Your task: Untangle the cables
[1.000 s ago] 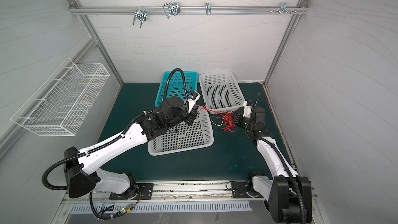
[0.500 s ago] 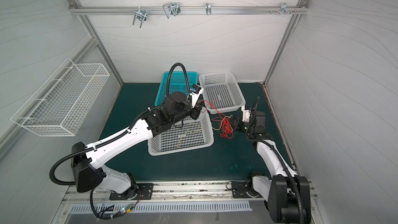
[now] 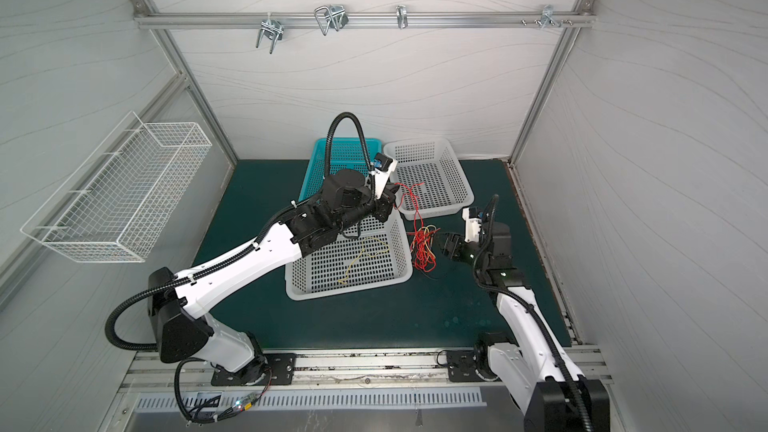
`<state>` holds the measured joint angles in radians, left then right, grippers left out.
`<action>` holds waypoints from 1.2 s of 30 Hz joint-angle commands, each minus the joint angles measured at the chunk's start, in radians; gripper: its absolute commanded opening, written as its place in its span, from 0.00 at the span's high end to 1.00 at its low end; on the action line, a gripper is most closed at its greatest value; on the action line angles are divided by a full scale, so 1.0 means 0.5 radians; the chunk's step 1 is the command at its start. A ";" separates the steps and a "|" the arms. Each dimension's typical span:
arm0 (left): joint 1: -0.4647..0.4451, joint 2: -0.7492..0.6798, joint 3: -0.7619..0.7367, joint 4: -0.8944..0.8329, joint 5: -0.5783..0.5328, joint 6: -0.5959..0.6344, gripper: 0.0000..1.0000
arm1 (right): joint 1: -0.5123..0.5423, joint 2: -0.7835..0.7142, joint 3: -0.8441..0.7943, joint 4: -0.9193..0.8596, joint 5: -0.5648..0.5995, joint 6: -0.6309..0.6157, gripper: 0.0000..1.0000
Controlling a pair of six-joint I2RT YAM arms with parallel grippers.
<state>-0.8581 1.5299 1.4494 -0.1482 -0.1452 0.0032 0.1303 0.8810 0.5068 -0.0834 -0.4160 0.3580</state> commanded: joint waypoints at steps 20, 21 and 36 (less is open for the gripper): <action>-0.011 0.167 0.263 0.121 0.026 -0.017 1.00 | 0.525 0.202 -0.162 0.407 0.804 0.160 0.39; -0.012 0.167 0.267 0.120 0.035 -0.016 1.00 | 0.525 0.238 -0.157 0.455 0.840 0.164 0.39; -0.023 0.178 0.288 0.062 0.251 -0.097 1.00 | 0.529 0.817 -0.072 0.762 0.967 0.126 0.49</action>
<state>-0.8669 1.6131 1.5257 -0.1650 -0.0582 -0.0284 0.3878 1.2659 0.4782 0.2218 0.0456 0.4229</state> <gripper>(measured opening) 0.048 0.535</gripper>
